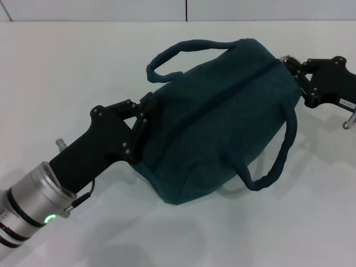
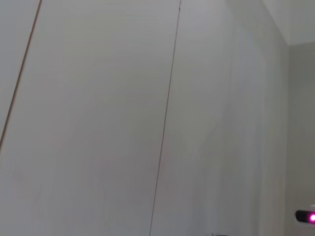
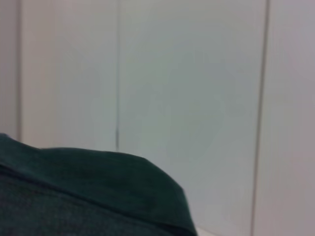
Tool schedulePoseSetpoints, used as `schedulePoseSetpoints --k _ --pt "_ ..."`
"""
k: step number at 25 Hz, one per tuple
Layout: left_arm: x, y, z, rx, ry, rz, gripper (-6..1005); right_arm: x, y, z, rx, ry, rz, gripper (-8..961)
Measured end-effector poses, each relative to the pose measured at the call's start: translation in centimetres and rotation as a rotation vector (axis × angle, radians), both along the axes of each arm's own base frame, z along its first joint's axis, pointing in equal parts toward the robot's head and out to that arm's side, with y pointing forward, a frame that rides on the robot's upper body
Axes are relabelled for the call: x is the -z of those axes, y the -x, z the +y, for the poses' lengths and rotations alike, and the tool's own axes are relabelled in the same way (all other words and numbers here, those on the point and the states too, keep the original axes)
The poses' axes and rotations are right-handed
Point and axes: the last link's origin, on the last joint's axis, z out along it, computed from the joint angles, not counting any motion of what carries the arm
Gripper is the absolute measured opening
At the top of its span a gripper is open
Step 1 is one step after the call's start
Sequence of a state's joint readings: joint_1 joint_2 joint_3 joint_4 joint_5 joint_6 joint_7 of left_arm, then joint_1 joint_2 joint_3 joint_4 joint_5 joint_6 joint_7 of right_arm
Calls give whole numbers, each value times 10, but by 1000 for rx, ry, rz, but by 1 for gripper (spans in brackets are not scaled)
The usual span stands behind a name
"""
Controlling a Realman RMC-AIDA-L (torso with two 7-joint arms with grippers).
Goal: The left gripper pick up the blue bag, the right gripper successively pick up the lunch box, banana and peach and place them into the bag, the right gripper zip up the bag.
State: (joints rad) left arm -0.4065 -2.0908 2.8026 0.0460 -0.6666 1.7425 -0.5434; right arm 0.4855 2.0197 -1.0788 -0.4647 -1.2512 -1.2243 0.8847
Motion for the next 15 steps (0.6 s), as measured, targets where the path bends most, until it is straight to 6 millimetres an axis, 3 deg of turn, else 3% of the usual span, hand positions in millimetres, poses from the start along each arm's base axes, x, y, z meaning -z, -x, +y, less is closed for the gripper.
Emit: schedulePoseSetpoints --k 15 --pt "0 -2 2 -1 16 -17 120 5 -16 5 117 14 -25 33"
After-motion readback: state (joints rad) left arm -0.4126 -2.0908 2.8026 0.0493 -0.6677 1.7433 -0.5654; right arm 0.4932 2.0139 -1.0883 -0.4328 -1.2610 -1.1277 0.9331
